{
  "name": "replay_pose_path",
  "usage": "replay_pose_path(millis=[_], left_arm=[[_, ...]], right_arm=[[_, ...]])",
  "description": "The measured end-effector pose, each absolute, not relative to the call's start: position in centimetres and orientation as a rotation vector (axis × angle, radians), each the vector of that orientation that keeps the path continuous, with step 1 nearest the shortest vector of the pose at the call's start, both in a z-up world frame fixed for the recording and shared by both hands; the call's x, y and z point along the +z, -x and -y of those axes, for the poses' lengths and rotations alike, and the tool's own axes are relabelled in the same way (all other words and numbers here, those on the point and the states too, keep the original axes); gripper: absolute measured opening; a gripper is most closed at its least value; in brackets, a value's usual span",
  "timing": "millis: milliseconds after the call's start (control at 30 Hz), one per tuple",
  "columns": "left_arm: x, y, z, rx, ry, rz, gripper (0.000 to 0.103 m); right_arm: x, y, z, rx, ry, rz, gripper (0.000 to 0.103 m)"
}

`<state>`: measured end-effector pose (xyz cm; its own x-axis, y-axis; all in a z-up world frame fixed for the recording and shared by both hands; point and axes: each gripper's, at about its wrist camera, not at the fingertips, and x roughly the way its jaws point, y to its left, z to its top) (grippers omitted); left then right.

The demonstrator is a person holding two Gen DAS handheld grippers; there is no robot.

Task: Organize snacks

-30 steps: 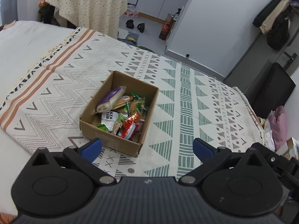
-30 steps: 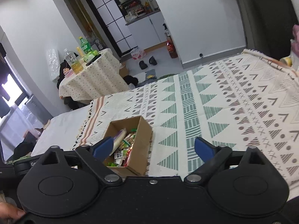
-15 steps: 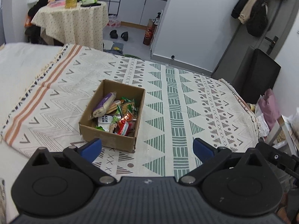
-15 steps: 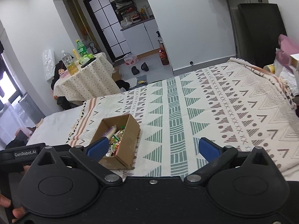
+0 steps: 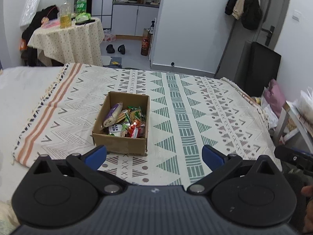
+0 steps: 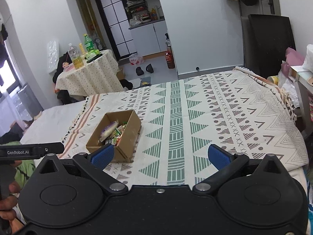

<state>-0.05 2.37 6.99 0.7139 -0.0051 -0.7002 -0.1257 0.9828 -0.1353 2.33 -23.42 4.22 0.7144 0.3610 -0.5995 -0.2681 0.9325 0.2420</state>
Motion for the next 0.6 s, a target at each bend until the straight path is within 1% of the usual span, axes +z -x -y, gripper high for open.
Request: replay_pose_path(millis=[600], left_arm=[[7.0, 1.5, -2.7, 0.064, 0.146, -0.771, 0.103]], right_arm=[[4.0, -2.0, 23.2, 0.343, -0.120, -0.704, 0.103]])
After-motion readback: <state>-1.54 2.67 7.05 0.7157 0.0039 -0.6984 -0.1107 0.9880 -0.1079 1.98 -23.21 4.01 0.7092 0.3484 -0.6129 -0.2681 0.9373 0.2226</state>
